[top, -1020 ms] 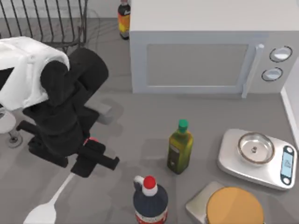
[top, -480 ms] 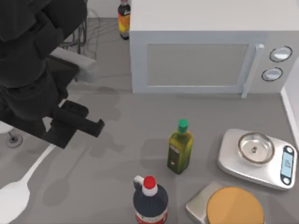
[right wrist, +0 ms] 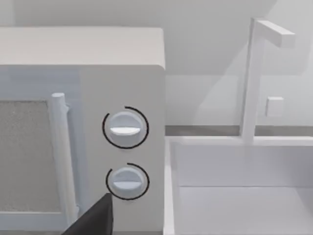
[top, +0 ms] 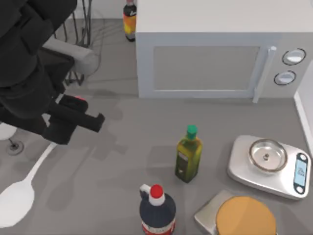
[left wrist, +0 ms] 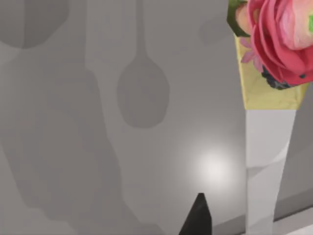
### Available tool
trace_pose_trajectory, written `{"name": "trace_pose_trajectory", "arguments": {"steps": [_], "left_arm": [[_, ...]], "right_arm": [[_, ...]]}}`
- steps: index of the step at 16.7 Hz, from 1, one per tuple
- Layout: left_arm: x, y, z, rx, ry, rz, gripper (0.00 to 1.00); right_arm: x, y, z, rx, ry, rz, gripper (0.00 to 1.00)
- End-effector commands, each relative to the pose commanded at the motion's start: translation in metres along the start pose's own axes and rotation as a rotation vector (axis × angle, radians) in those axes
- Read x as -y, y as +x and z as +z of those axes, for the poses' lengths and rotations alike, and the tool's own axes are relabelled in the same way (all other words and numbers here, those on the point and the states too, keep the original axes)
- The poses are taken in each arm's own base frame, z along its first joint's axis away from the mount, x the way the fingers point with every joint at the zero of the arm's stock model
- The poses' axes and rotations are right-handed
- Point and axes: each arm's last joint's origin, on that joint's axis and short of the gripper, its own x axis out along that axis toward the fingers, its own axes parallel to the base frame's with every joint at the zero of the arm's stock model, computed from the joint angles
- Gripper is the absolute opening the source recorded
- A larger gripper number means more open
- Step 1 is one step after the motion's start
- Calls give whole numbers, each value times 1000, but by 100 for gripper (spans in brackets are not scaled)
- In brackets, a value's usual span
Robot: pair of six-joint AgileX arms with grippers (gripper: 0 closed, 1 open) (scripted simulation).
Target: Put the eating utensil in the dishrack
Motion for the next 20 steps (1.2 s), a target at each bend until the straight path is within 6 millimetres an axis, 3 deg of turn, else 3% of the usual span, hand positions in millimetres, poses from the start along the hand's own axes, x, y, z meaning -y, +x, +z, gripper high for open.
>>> {"name": "trace_pose_trajectory", "arguments": {"steps": [3,7,12,17,20], "left_arm": [[-23,-12,-2,191,-80,-22,0],[-64,-34,-7,575,-200,-5,0],[-109,-76,-38,1098,-280,150,0],[-120,-110,-79,1400,-283,327,0],[-120,-113,-85,1431,-282,349,0]], "right_arm": [[0,0,0,0,0,0,100],[0,0,0,0,0,0,100],[0,0,0,0,0,0,100],[0,0,0,0,0,0,100],[0,0,0,0,0,0,100]]}}
